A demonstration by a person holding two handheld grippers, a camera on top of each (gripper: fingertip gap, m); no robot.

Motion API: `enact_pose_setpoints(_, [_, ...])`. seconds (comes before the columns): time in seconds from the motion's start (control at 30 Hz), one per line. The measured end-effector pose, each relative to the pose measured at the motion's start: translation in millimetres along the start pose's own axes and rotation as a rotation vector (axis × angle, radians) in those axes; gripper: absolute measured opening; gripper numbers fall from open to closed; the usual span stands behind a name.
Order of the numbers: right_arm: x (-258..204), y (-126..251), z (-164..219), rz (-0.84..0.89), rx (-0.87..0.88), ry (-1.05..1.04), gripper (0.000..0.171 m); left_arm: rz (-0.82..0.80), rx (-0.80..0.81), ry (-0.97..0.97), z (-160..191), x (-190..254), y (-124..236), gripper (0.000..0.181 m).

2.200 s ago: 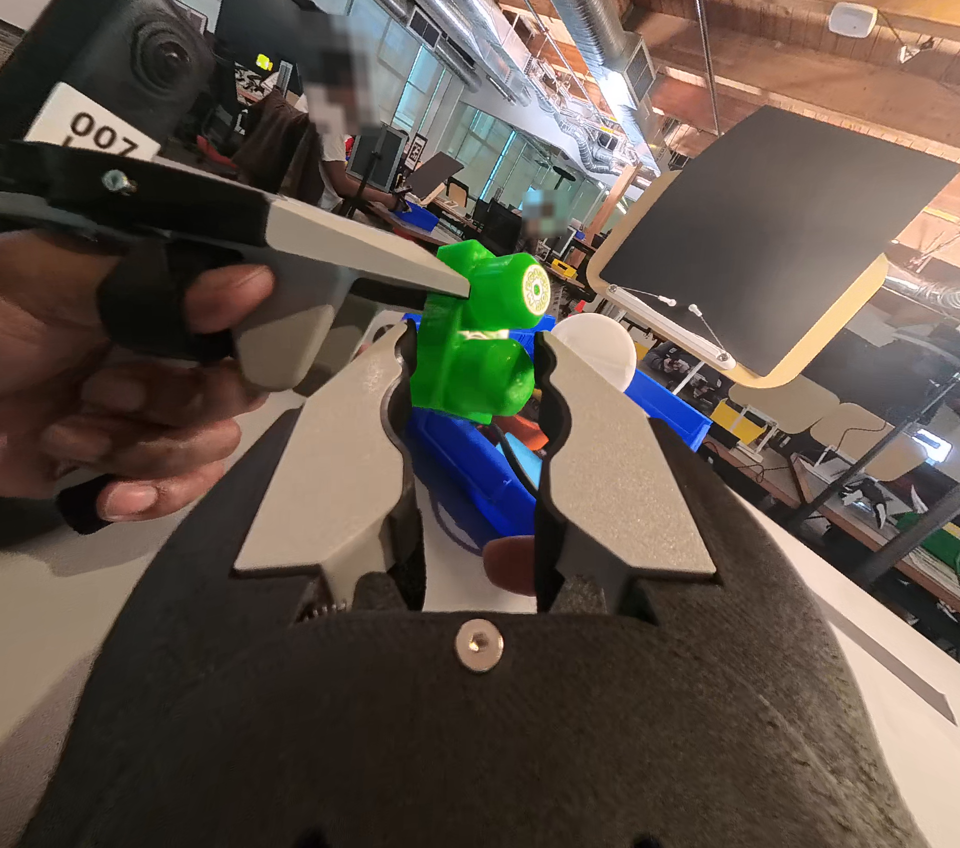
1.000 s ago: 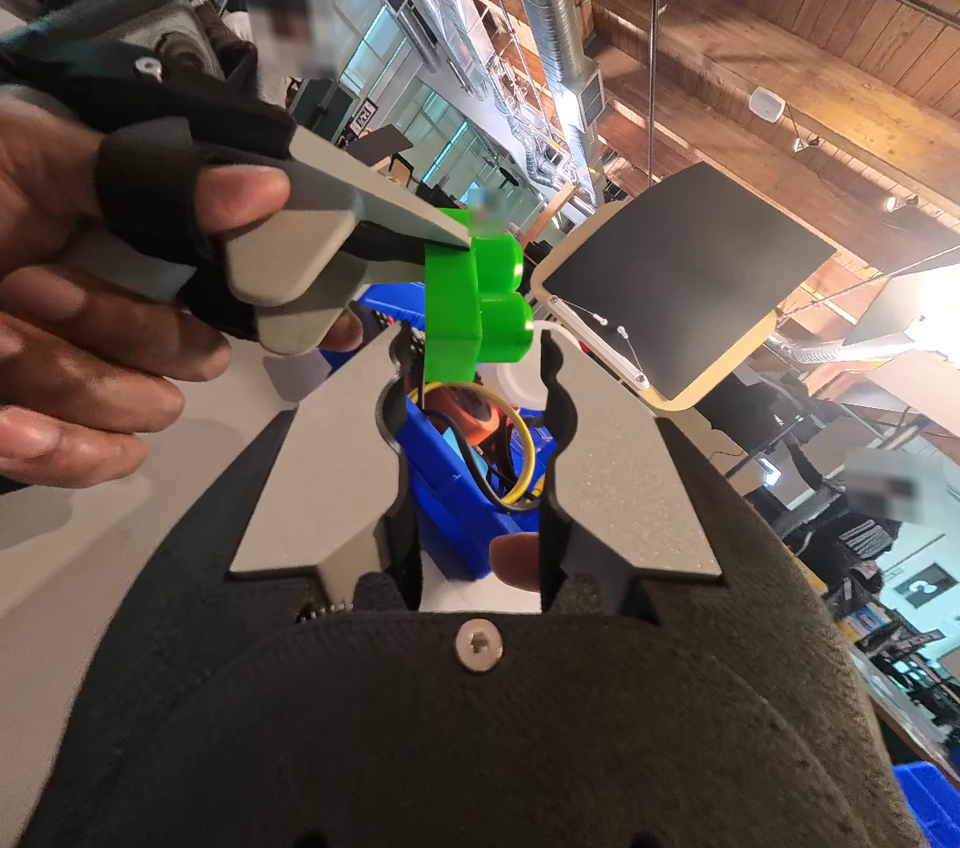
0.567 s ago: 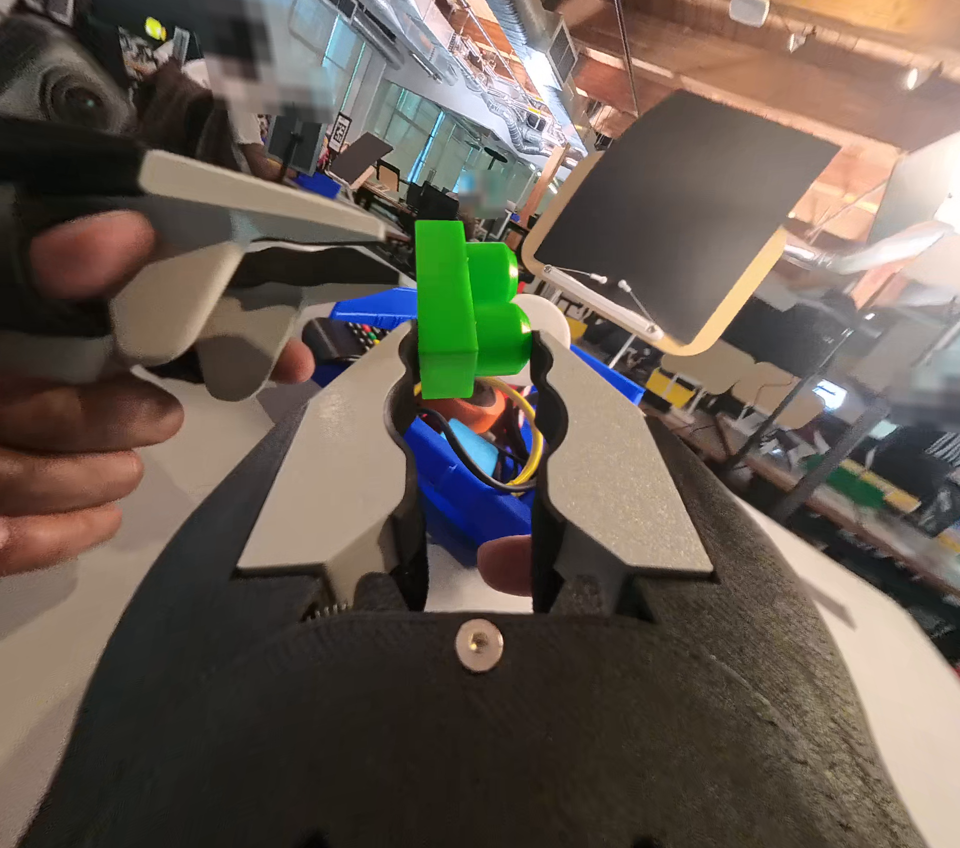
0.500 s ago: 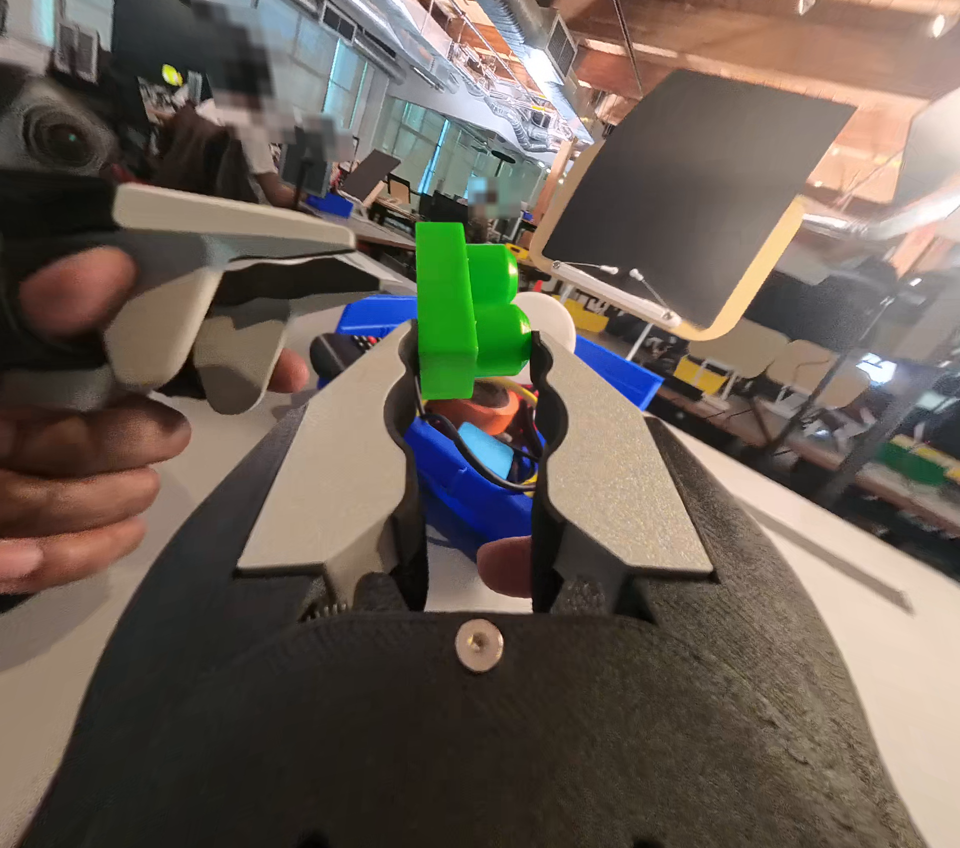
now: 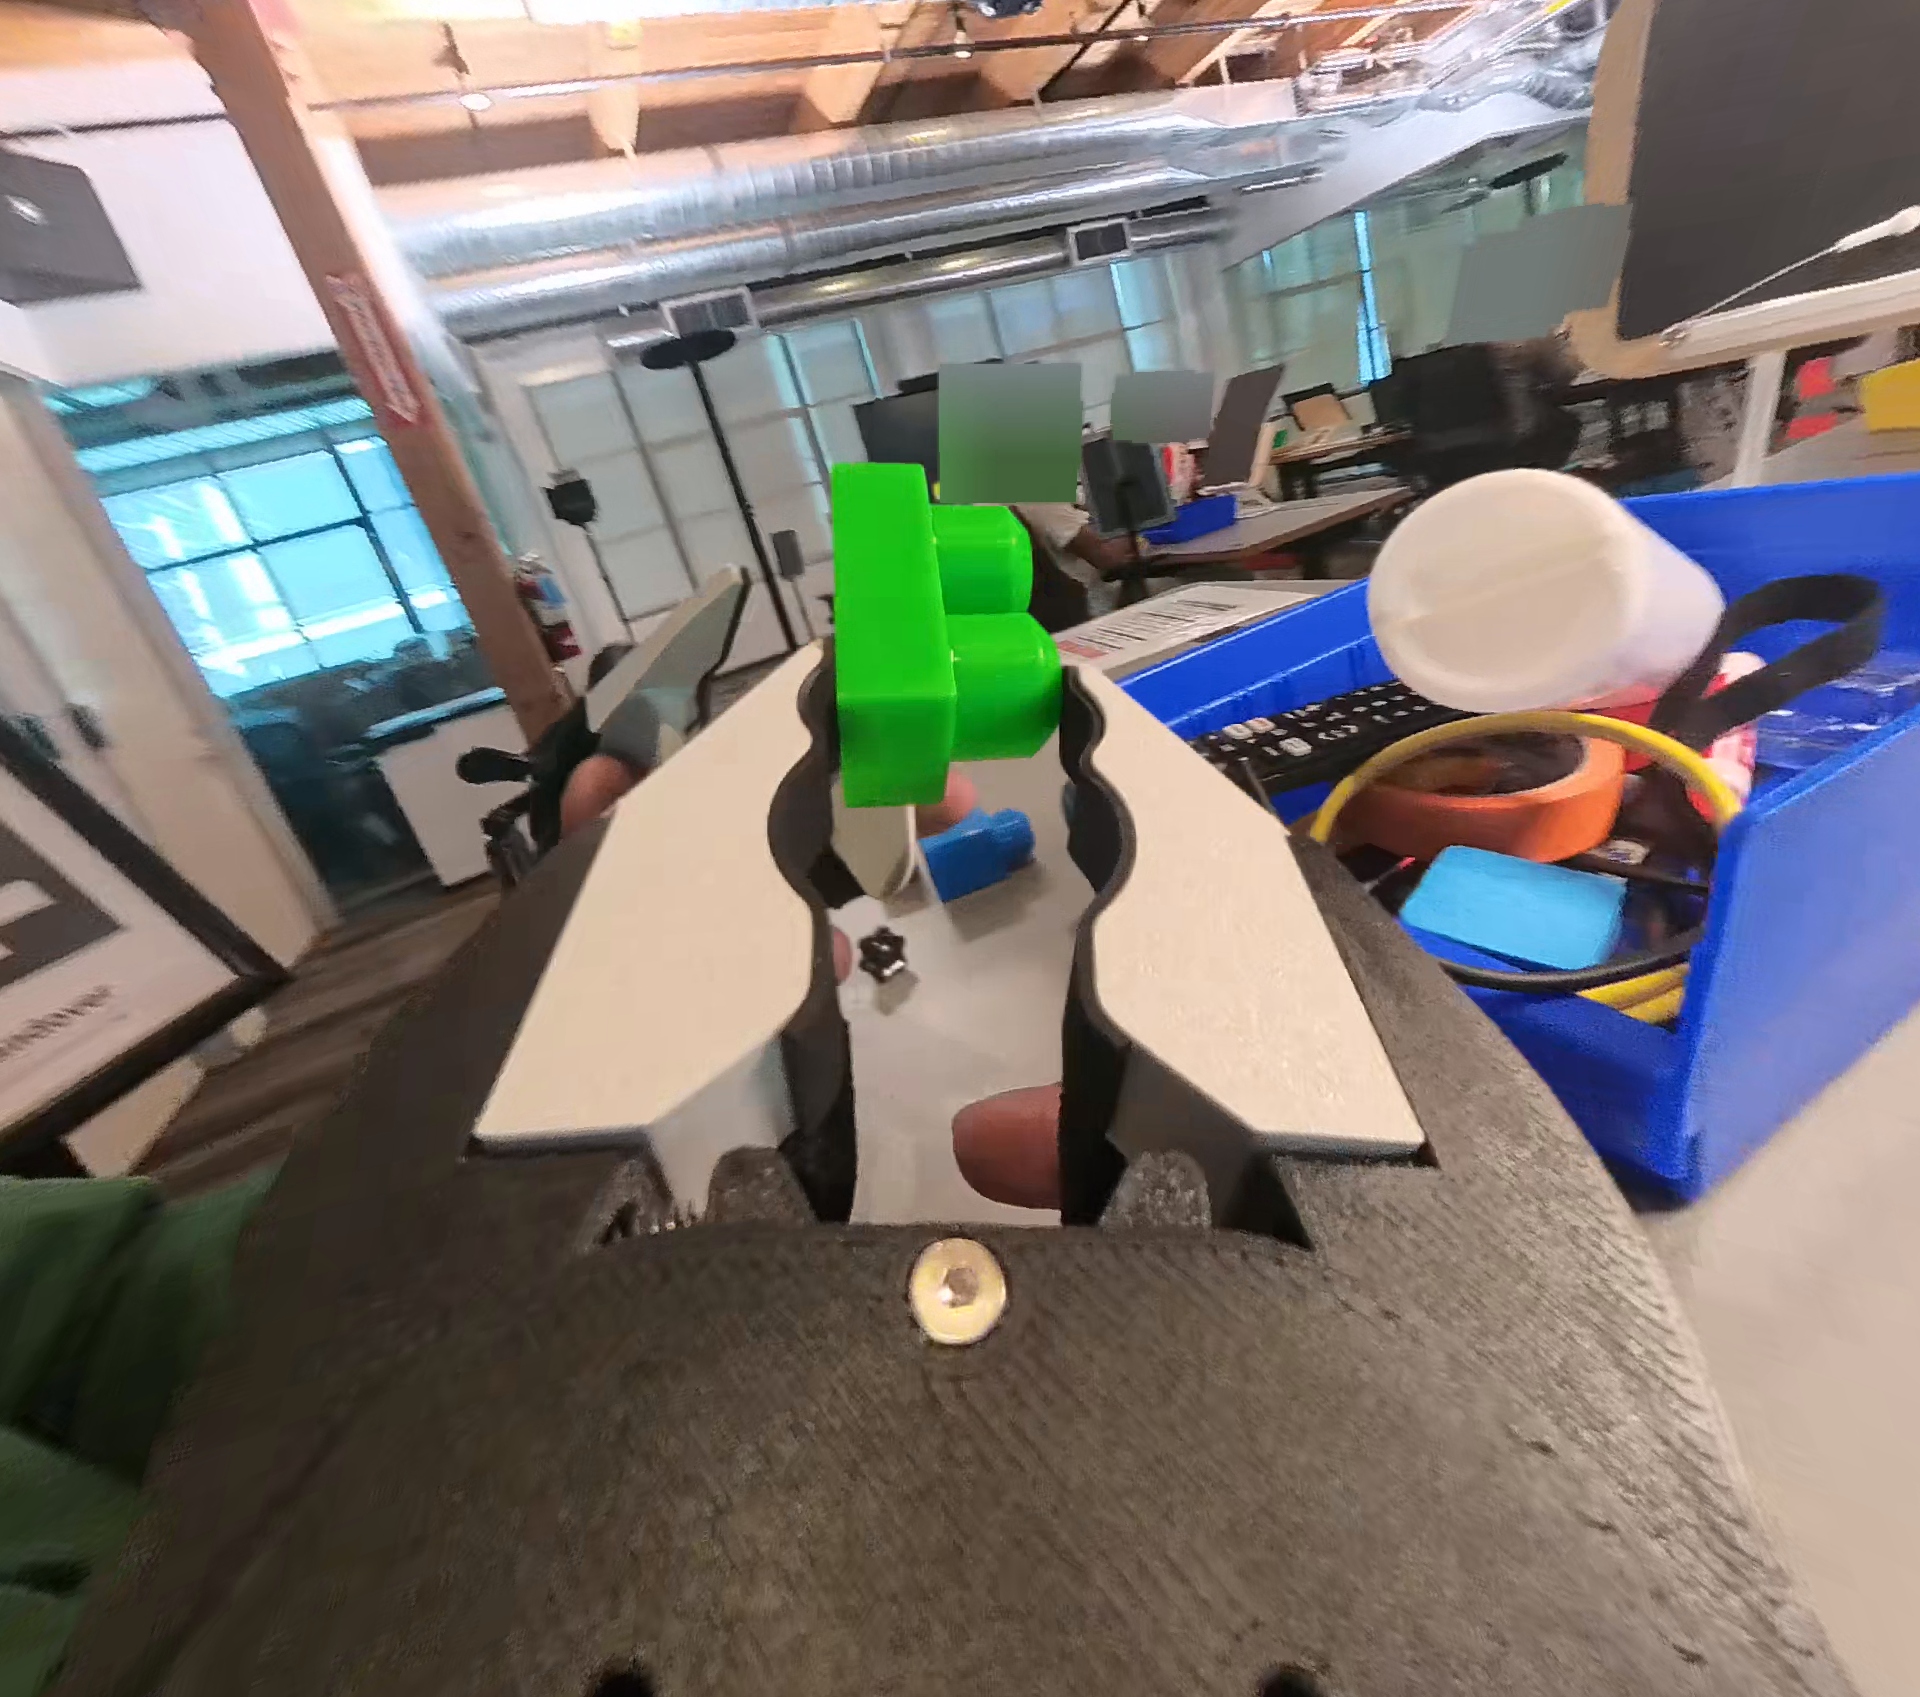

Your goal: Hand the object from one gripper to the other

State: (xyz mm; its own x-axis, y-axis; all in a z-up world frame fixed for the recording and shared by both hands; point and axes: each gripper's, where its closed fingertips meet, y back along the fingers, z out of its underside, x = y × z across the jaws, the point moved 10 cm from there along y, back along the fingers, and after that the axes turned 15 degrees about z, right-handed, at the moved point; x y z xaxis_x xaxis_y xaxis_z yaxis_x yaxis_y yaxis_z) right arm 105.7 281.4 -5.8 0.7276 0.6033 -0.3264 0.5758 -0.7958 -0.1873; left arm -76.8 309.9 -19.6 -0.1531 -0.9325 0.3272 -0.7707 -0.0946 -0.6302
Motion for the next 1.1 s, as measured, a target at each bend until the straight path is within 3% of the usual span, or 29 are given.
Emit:
enact_pose_setpoints(0.17, [-0.6, -0.9, 1.1, -0.092, -0.031, -0.106, 0.043, 0.039, 0.004, 0.027, 1.4, 1.0, -2.1, 0.063])
enact_pose_setpoints(0.6, [-6.5, -3.5, 6.1, -0.151, -0.084, -0.105, 0.042, 0.11, 0.002, 0.066, 4.1, 3.5, -5.4, 0.063])
enact_pose_setpoints(0.93, [-7.9, -4.1, 7.3, -0.165, -0.09, -0.112, 0.042, 0.134, 0.026, 0.116, 3.3, 0.8, -2.2, 0.043])
enact_pose_setpoints(1.1, [-7.7, -4.3, 7.7, -0.157, -0.088, -0.114, 0.042, 0.132, 0.013, 0.139, 2.9, -2.0, 0.0, 0.042])
